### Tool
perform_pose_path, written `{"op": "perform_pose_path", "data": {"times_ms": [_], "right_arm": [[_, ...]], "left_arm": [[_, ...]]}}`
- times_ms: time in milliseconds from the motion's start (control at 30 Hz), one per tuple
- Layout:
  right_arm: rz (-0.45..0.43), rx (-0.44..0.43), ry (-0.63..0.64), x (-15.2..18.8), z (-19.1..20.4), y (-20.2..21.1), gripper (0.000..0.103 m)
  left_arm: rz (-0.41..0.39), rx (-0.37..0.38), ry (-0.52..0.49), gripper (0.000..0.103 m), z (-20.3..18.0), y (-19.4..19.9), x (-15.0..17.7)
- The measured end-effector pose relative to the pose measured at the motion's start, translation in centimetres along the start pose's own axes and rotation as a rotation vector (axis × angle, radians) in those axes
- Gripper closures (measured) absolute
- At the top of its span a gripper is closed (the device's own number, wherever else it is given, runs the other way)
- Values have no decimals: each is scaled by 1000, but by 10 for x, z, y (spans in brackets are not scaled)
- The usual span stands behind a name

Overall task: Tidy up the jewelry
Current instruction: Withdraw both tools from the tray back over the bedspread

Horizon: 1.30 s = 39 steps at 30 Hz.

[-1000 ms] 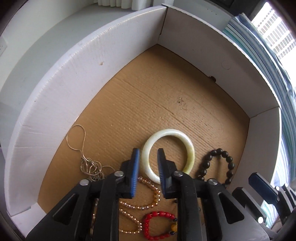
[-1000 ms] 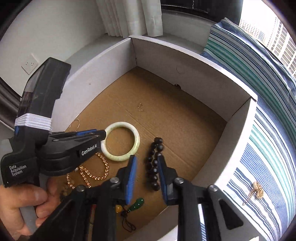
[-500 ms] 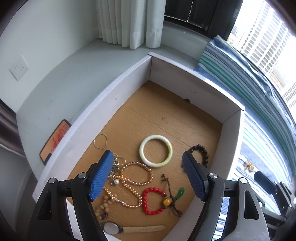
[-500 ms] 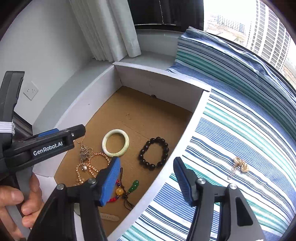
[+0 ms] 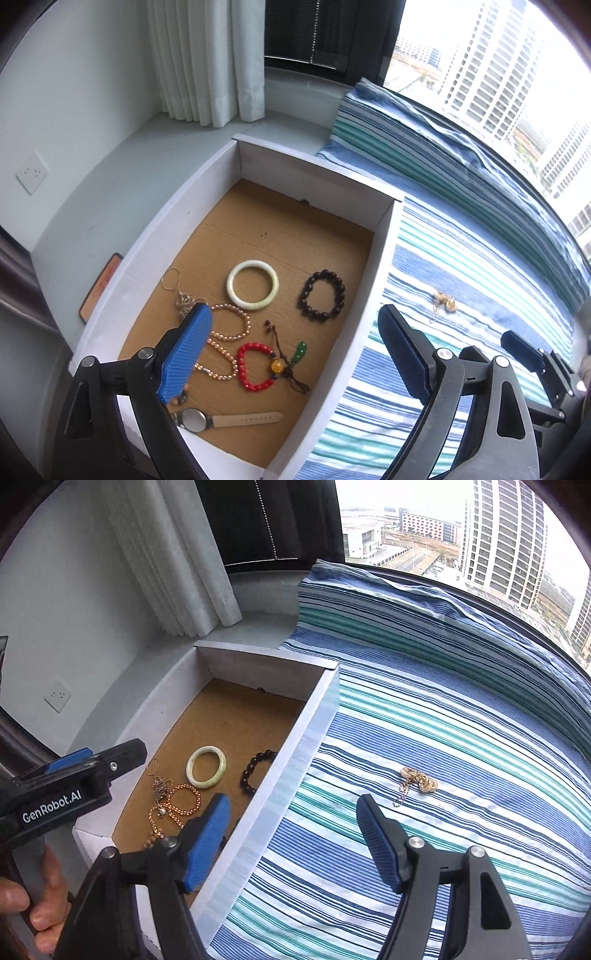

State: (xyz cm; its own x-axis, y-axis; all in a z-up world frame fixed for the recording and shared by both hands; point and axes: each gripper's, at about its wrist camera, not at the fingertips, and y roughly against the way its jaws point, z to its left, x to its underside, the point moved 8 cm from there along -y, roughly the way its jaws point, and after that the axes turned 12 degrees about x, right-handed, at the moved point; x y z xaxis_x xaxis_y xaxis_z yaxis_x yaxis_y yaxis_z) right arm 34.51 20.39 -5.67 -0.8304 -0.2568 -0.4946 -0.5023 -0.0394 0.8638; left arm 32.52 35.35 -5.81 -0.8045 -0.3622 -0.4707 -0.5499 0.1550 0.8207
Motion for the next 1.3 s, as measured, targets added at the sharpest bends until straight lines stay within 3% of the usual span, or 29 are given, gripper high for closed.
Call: {"op": "perform_pose_path", "data": {"times_ms": [133, 333, 500, 833, 967, 1167, 1300], "right_arm": [[11, 58, -62, 37, -47, 6, 29], [97, 184, -164, 111, -134, 5, 29], [135, 281, -247, 160, -196, 14, 29], [183, 361, -391, 248, -260, 32, 29], [229, 332, -445, 261, -271, 1, 29], [257, 308, -504, 246, -287, -55, 29], [341, 299, -568, 255, -293, -86, 29]], "left_arm": [[41, 8, -62, 11, -24, -7, 21], [96, 44, -168, 11, -69, -18, 54], [131, 123, -221, 11, -108, -20, 79], [170, 185, -360, 11, -169, -32, 121], [199, 187, -362, 11, -176, -47, 126], [213, 165, -375, 11, -175, -61, 129], [225, 164, -377, 11, -172, -65, 131]]}}
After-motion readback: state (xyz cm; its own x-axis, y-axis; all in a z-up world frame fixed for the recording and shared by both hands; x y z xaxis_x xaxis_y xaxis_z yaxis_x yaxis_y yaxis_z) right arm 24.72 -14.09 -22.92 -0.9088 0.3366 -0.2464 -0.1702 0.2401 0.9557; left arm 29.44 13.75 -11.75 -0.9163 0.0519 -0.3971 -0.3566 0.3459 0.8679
